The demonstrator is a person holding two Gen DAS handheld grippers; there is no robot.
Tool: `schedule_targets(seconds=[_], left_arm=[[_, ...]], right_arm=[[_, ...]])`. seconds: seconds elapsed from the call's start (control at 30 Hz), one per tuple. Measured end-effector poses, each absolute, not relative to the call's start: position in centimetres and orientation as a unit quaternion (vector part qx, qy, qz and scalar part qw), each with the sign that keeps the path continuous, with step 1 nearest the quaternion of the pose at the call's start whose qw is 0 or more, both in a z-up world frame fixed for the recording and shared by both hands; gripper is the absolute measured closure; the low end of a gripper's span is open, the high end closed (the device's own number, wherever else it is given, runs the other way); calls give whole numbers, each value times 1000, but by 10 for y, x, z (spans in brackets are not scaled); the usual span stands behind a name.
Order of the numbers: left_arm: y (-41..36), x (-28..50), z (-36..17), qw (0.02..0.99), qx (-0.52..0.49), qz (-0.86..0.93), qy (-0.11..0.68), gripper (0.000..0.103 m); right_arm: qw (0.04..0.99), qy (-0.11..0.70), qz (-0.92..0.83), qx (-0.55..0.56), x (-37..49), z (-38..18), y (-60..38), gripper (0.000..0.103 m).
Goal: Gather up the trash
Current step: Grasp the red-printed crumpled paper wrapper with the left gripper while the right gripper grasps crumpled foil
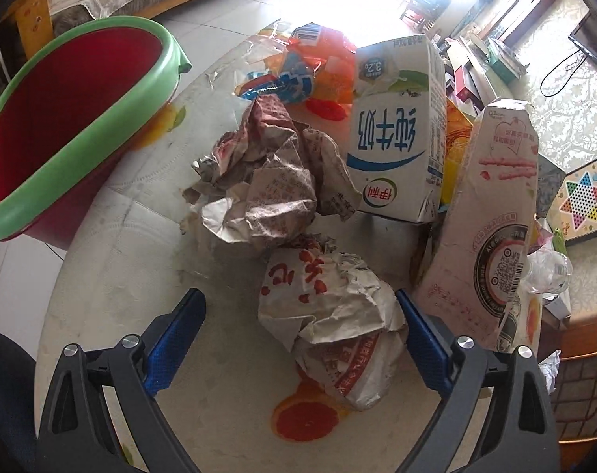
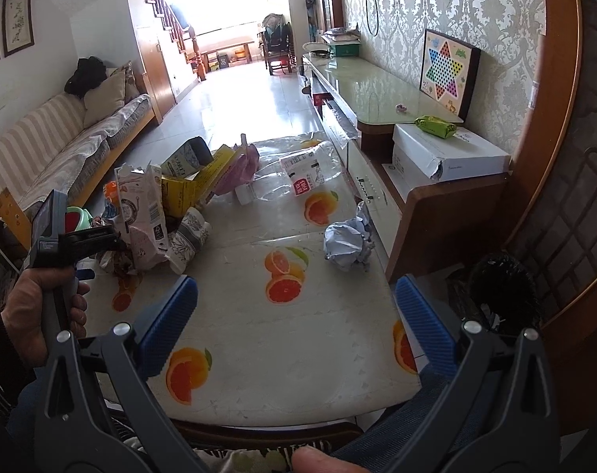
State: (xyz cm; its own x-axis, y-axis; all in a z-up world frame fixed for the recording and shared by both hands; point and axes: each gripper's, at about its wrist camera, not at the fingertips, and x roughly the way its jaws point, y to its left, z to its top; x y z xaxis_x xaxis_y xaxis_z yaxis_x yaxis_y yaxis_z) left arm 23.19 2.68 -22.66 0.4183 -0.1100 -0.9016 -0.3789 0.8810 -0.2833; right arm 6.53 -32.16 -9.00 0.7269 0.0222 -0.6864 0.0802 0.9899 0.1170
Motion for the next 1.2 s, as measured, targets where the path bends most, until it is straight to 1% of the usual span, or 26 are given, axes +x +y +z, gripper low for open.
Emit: schedule_targets(seconds=[0.03, 0.07, 0.1, 0.17, 0.2, 0.27, 0.3, 0.37, 0.57, 0.63, 0.83, 0.87, 0.93, 1.0, 1.07, 1.1, 1.13, 1.2], left_arm=[[24, 233, -229, 810, -231, 80, 534, 16], [23, 233, -230, 812, -230, 75, 531, 23], [19, 234, -230, 815, -226, 69, 529, 26], [11, 238, -226, 819, -218, 55, 528, 44], [6, 239, -223, 821, -212, 48, 528, 49], [-4, 243, -214, 825, -197, 36, 528, 64], [-8, 243, -212, 827, -190, 30, 529, 68], [-14, 243, -205, 831, -177, 20, 526, 73], [-29, 229, -175, 856, -128, -11, 501, 75], [-28, 208, -167, 865, -108, -20, 490, 75], [-21, 170, -145, 883, -85, -44, 460, 75], [-20, 166, -142, 884, -86, -47, 457, 75], [-15, 158, -138, 886, -90, -52, 451, 75], [-13, 154, -136, 888, -94, -52, 447, 75], [-8, 149, -134, 889, -99, -52, 444, 75], [-6, 146, -133, 890, -100, -51, 442, 75], [-3, 143, -132, 891, -102, -51, 440, 75], [3, 137, -131, 892, -105, -49, 437, 75]], right_arm=[[926, 371, -16, 67, 66, -92, -324, 3], [924, 376, -16, 65, 68, -95, -327, 3], [922, 381, -16, 65, 70, -99, -329, 3], [920, 387, -17, 63, 75, -104, -335, 3], [919, 388, -16, 61, 77, -107, -337, 3], [918, 392, -14, 60, 83, -112, -340, 3], [917, 394, -12, 62, 87, -114, -342, 3], [915, 398, -5, 65, 96, -119, -346, 3], [916, 397, -9, 58, 135, -132, -348, 3], [912, 409, -33, 25, 153, -141, -346, 3], [896, 442, -46, -2, 194, -174, -348, 4], [894, 446, -47, -5, 197, -179, -348, 5], [889, 455, -49, -7, 203, -185, -348, 10], [883, 466, -54, -12, 207, -192, -349, 23], [876, 479, -55, -5, 210, -199, -351, 29], [873, 484, -55, -2, 211, -202, -351, 36], [872, 486, -57, -4, 210, -203, -351, 38], [874, 482, -63, -9, 207, -202, -349, 47]])
